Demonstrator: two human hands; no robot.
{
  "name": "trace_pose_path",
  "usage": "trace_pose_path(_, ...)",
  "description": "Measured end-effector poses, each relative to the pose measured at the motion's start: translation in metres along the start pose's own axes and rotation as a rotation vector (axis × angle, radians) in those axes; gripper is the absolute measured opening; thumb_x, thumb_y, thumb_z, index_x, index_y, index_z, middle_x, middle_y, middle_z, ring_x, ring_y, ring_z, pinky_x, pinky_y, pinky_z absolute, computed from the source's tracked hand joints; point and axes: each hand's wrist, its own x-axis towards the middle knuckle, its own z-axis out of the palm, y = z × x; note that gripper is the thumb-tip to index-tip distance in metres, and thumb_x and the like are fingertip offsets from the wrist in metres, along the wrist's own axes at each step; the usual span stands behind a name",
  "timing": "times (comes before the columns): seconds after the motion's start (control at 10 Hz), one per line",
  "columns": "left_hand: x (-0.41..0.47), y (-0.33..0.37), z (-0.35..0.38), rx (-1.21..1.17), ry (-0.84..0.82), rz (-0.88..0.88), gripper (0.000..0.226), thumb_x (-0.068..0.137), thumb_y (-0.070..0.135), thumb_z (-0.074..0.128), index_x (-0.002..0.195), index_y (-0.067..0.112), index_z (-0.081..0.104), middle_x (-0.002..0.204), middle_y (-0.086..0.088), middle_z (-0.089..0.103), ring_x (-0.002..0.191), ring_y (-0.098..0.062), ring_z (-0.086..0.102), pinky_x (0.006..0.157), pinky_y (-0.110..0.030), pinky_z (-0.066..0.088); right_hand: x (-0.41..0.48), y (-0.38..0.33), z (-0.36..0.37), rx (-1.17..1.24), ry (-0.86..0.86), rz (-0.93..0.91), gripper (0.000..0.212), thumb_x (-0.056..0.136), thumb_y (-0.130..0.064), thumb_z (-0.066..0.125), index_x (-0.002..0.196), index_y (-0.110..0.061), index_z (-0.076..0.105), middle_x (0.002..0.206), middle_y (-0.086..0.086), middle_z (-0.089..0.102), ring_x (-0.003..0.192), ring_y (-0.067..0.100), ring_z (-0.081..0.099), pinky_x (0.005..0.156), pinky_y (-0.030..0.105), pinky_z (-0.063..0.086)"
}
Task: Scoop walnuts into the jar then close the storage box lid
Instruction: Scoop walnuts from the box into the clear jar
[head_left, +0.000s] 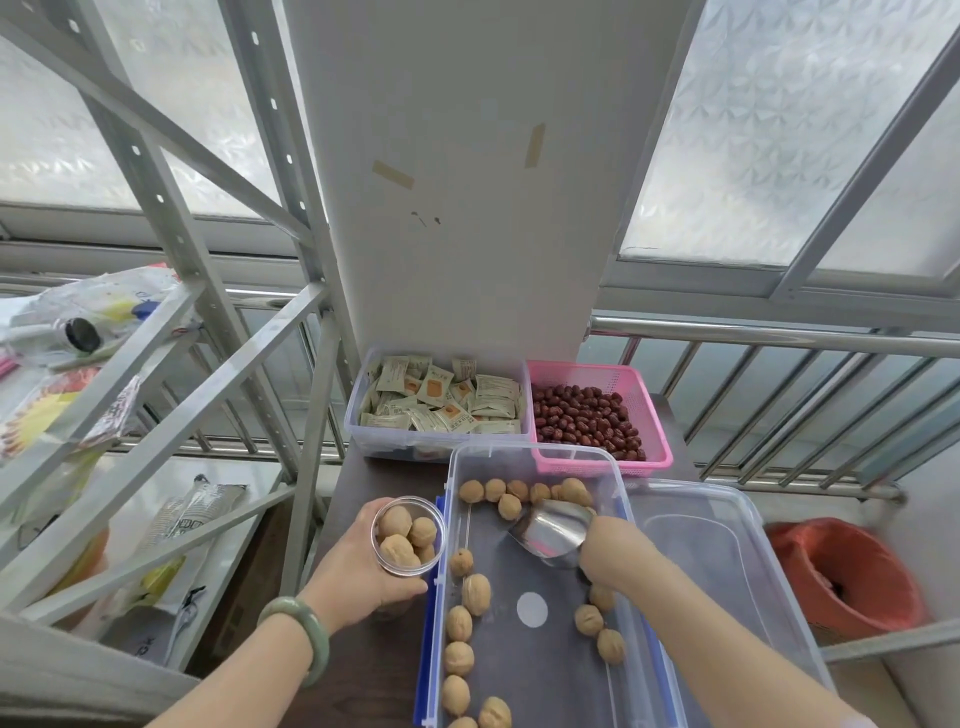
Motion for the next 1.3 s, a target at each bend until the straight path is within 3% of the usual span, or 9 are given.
trace_pose_path(0.2,-0.001,0.000,0.001,0.003,0.004,-0.006,0.084,0.044,0.030,0.089,0.106,0.051,0.037,0.112,0.021,0.056,0.106,0.002,0.056,0.086,-0.012,0.039,0.010,-0.006,0.004,0.422,0.130,0.069,0.033,0.093,-0.010,0.040,0.122,0.000,0.055,0.123,0.020,0.059,0.115,0.034,0.057,0.088,0.035,0.047)
trace_pose_path(0.4,-0.002,0.002,0.001,0.023,0.023,-0.014,0.083,0.044,0.034,0.088,0.106,0.053,0.037,0.111,0.025,0.054,0.105,0.003,0.055,0.088,-0.017,0.040,0.025,-0.017,0.017,0.496,0.127,-0.009,0.035,0.092,-0.015,0.044,0.126,-0.008,0.053,0.126,0.016,0.057,0.115,0.032,0.056,0.092,0.035,0.046)
trace_pose_path(0.6,-0.002,0.001,0.002,0.038,0.033,-0.023,0.086,0.041,0.040,0.087,0.110,0.052,0.036,0.112,0.026,0.055,0.107,0.003,0.055,0.093,-0.021,0.044,0.036,-0.024,0.032,0.556,0.046,-0.018,0.032,0.092,-0.018,0.046,0.118,-0.008,0.062,0.094,0.005,0.056,0.100,0.026,0.061,0.091,0.033,0.048)
trace_pose_path(0.7,-0.001,0.001,0.002,0.043,0.036,-0.019,0.089,0.041,0.041,0.087,0.113,0.050,0.035,0.113,0.024,0.055,0.108,0.002,0.055,0.095,-0.023,0.044,0.042,-0.018,0.043,0.738,0.035,-0.030,0.030,0.090,-0.015,0.050,0.114,-0.005,0.066,0.086,0.003,0.059,0.082,0.019,0.056,0.090,0.039,0.052)
trace_pose_path(0.8,-0.001,0.000,0.002,0.044,0.035,-0.023,0.088,0.041,0.041,0.087,0.111,0.051,0.036,0.113,0.024,0.056,0.107,0.002,0.056,0.096,-0.025,0.045,0.038,-0.016,0.050,0.856,0.047,-0.050,0.030,0.093,-0.011,0.049,0.119,-0.005,0.062,0.081,0.000,0.058,0.080,0.017,0.056,0.082,0.036,0.054)
trace_pose_path(1.0,0.000,0.001,0.001,0.033,0.027,-0.025,0.086,0.043,0.037,0.088,0.111,0.050,0.038,0.112,0.022,0.058,0.106,0.002,0.057,0.093,-0.021,0.044,0.022,-0.010,0.041,0.986,0.097,-0.111,0.033,0.096,-0.007,0.048,0.127,-0.008,0.057,0.078,-0.001,0.057,0.067,0.005,0.050,0.059,0.011,0.044)
trace_pose_path(1.1,-0.001,0.002,0.000,0.038,0.025,-0.019,0.087,0.044,0.035,0.089,0.113,0.048,0.037,0.111,0.021,0.058,0.104,0.001,0.057,0.091,-0.021,0.044,0.006,-0.005,0.025,0.898,0.180,-0.165,0.022,0.094,-0.011,0.051,0.101,-0.019,0.069,0.075,-0.001,0.058,0.063,0.008,0.049,0.060,0.014,0.042)
trace_pose_path(1.2,-0.004,0.005,0.000,0.037,0.025,-0.015,0.083,0.046,0.032,0.089,0.109,0.049,0.037,0.108,0.023,0.056,0.101,0.003,0.056,0.088,-0.018,0.042,-0.013,0.003,0.001,0.714,0.240,-0.202,0.039,0.091,-0.016,0.053,0.060,-0.040,0.051,0.068,-0.013,0.053,0.065,0.007,0.047,0.057,0.009,0.035)
trace_pose_path(1.3,-0.007,0.009,0.000,0.024,0.040,-0.010,0.081,0.049,0.025,0.090,0.106,0.048,0.036,0.105,0.026,0.053,0.095,0.007,0.053,0.084,-0.013,0.039,-0.038,0.009,-0.025,0.613,0.253,-0.268,0.050,0.090,-0.013,0.054,0.047,-0.037,0.046,0.055,-0.014,0.048,0.057,0.002,0.042,0.056,0.011,0.034)
